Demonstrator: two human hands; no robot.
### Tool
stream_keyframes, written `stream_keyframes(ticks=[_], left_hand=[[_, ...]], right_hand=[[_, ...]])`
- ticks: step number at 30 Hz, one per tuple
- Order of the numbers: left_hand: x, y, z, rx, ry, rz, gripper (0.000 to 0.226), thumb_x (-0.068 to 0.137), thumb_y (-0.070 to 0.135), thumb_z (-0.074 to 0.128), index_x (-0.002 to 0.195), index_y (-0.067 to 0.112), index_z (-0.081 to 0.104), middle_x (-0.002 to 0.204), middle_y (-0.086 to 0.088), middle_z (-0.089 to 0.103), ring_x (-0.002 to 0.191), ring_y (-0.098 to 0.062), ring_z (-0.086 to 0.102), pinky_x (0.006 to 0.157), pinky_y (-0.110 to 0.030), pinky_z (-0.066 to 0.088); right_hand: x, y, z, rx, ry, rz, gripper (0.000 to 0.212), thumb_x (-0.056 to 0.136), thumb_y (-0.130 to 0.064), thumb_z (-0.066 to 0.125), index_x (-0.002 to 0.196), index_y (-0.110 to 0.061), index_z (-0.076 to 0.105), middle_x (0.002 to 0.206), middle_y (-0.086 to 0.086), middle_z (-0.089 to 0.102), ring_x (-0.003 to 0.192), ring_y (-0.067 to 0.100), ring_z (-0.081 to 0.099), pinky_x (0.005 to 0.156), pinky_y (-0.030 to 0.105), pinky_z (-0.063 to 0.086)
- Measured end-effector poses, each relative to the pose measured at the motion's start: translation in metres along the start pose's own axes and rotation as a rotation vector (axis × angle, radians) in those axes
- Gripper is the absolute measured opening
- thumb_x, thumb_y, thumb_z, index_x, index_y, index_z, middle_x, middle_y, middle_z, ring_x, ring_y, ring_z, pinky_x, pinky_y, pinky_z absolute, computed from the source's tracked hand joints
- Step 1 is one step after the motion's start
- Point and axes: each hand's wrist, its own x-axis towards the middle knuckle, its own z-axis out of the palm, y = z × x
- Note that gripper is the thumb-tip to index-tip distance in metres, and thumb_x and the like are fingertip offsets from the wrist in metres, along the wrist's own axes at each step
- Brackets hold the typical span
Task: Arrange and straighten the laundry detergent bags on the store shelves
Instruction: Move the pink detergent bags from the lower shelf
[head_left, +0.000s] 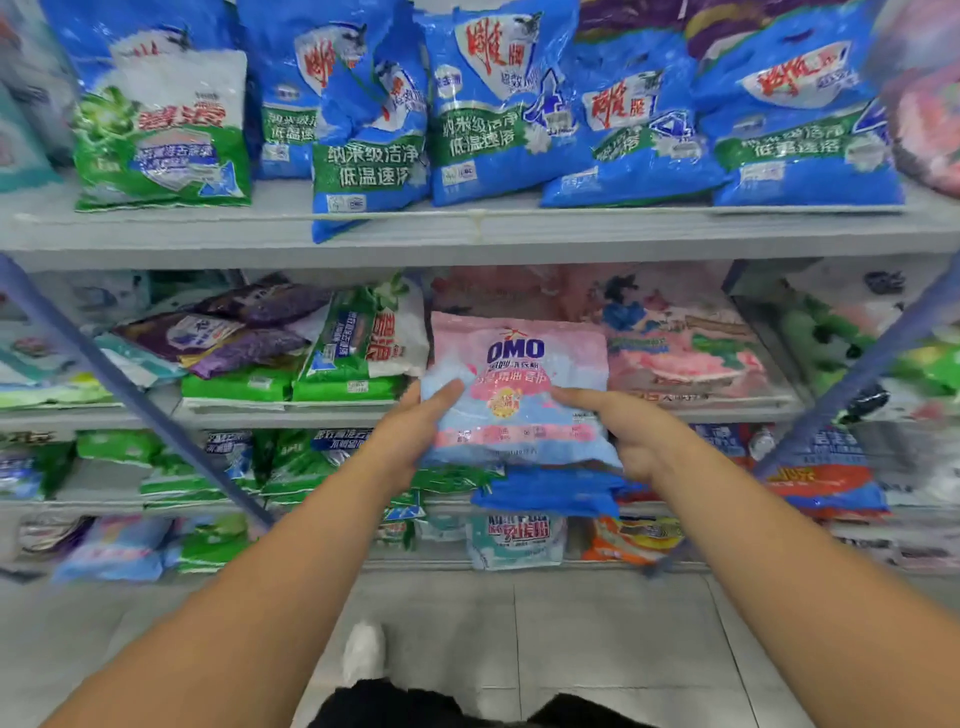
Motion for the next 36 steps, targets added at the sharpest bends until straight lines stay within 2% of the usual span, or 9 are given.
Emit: stream_keyframes(ticks=[3, 6, 10, 14, 18, 22, 25, 29, 36], left_hand=[[0.008, 0.000, -0.005, 0.125, 0.008, 0.039, 0.028, 0.095, 0.035, 0.067, 0.121, 0.029, 0.059, 0.115, -0.001, 0.075, 0.100, -0.024, 0.074, 0.095, -0.047, 0.057], [0.021, -0.003, -0.016, 0.220, 0.027, 0.082, 0.030, 0.093, 0.042, 0.069, 0.118, 0.029, 0.059, 0.114, 0.000, 0.075, 0.095, -0.018, 0.075, 0.085, -0.037, 0.060], [0.042, 0.006, -0.019, 0.323, 0.070, 0.145, 0.035, 0.091, 0.045, 0.070, 0.116, 0.027, 0.054, 0.106, 0.008, 0.071, 0.084, -0.011, 0.072, 0.069, -0.023, 0.059], [0.064, 0.017, -0.027, 0.301, 0.126, 0.162, 0.051, 0.081, 0.044, 0.079, 0.123, 0.028, 0.057, 0.115, -0.004, 0.073, 0.091, -0.022, 0.075, 0.087, -0.042, 0.061], [0.088, 0.023, -0.043, 0.416, 0.142, 0.194, 0.029, 0.096, 0.020, 0.065, 0.125, 0.025, 0.060, 0.086, 0.001, 0.071, 0.057, -0.010, 0.066, 0.050, -0.022, 0.051], [0.115, 0.035, -0.094, 1.216, 0.332, 0.391, 0.048, 0.090, 0.044, 0.067, 0.135, 0.031, 0.058, 0.124, -0.001, 0.067, 0.115, -0.023, 0.063, 0.092, -0.027, 0.051], [0.130, 0.038, -0.127, 1.592, 0.242, 0.307, 0.094, 0.074, 0.083, 0.057, 0.154, 0.043, 0.029, 0.163, -0.002, 0.028, 0.151, -0.029, 0.022, 0.121, -0.046, 0.025], [0.142, 0.028, -0.151, 1.692, 0.115, 0.318, 0.093, 0.073, 0.084, 0.059, 0.153, 0.056, 0.018, 0.169, 0.003, 0.005, 0.156, -0.028, -0.003, 0.121, -0.057, 0.015], [0.155, 0.026, -0.180, 1.230, 0.305, 0.639, 0.037, 0.091, 0.022, 0.074, 0.128, 0.026, 0.070, 0.141, -0.008, 0.060, 0.132, -0.030, 0.051, 0.113, -0.040, 0.040]], right_hand=[[0.013, 0.005, 0.004, -0.094, 0.006, -0.060, 0.027, 0.088, -0.017, 0.075, 0.112, -0.008, 0.067, 0.116, 0.002, 0.067, 0.107, 0.020, 0.066, 0.083, 0.033, 0.056], [0.026, 0.008, 0.006, -0.062, 0.021, -0.174, 0.024, 0.093, -0.006, 0.067, 0.116, -0.011, 0.062, 0.093, -0.003, 0.073, 0.071, 0.008, 0.074, 0.056, 0.023, 0.057], [0.049, 0.012, 0.003, 0.001, 0.055, -0.271, 0.037, 0.091, -0.004, 0.068, 0.127, -0.011, 0.062, 0.099, 0.005, 0.078, 0.079, 0.021, 0.077, 0.059, 0.033, 0.061], [0.068, 0.014, 0.006, 0.067, 0.076, -0.333, 0.024, 0.093, -0.005, 0.067, 0.115, -0.014, 0.065, 0.100, 0.002, 0.076, 0.077, 0.016, 0.075, 0.053, 0.027, 0.058], [0.086, 0.010, 0.002, 0.076, 0.120, -0.354, 0.034, 0.089, -0.012, 0.072, 0.122, -0.012, 0.065, 0.116, 0.008, 0.074, 0.102, 0.027, 0.073, 0.091, 0.046, 0.058], [0.100, 0.001, -0.006, 0.019, 0.128, -0.342, 0.048, 0.083, -0.017, 0.078, 0.128, -0.013, 0.061, 0.123, 0.010, 0.071, 0.107, 0.028, 0.070, 0.096, 0.051, 0.054], [0.112, -0.005, -0.013, 0.010, 0.147, -0.314, 0.086, 0.057, -0.033, 0.096, 0.133, -0.022, 0.057, 0.128, 0.008, 0.068, 0.116, 0.033, 0.064, 0.093, 0.060, 0.054], [0.126, -0.003, -0.021, 0.047, 0.158, -0.307, 0.077, 0.057, -0.029, 0.093, 0.127, -0.024, 0.062, 0.126, 0.009, 0.070, 0.118, 0.035, 0.063, 0.095, 0.065, 0.051], [0.131, -0.014, -0.007, -0.010, 0.185, -0.323, 0.049, 0.079, -0.022, 0.081, 0.125, -0.012, 0.064, 0.121, 0.005, 0.072, 0.118, 0.030, 0.064, 0.108, 0.051, 0.046]])
